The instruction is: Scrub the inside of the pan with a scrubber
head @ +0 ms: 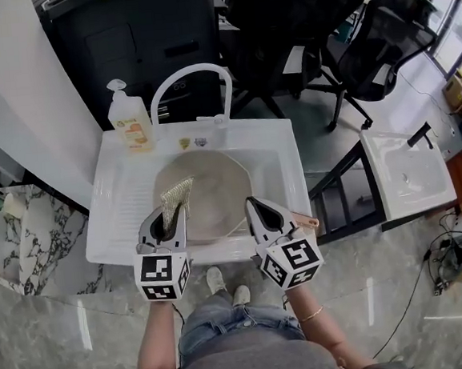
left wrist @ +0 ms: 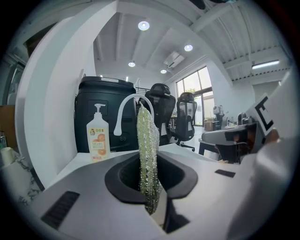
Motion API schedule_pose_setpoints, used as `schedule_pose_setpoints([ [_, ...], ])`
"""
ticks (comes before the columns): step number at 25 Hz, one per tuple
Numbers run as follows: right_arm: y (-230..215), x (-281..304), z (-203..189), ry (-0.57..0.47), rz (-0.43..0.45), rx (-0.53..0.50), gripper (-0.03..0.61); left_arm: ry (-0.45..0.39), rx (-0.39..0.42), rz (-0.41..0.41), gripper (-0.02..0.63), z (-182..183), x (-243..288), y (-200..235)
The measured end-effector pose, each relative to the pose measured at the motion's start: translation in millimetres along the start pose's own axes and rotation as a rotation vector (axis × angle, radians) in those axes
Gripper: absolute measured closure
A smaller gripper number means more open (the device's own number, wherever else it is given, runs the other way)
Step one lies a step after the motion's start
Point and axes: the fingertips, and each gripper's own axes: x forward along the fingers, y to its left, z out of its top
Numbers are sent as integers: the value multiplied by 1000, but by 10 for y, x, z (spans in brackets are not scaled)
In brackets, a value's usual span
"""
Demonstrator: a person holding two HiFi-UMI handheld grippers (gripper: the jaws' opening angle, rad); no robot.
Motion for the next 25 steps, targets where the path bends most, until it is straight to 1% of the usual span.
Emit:
schedule_pose_setpoints([
  [5,49,-105,34,-15,18,-14,569,-7,-44,5,549,-12,-150,-69],
  [10,44,-201,42,-19,22,-24,569,-7,-20,20,549,-9,-235,-151],
  [25,31,-390,17,-25,30,-26,569,-10,-41,21,549,-41,-362,-345],
])
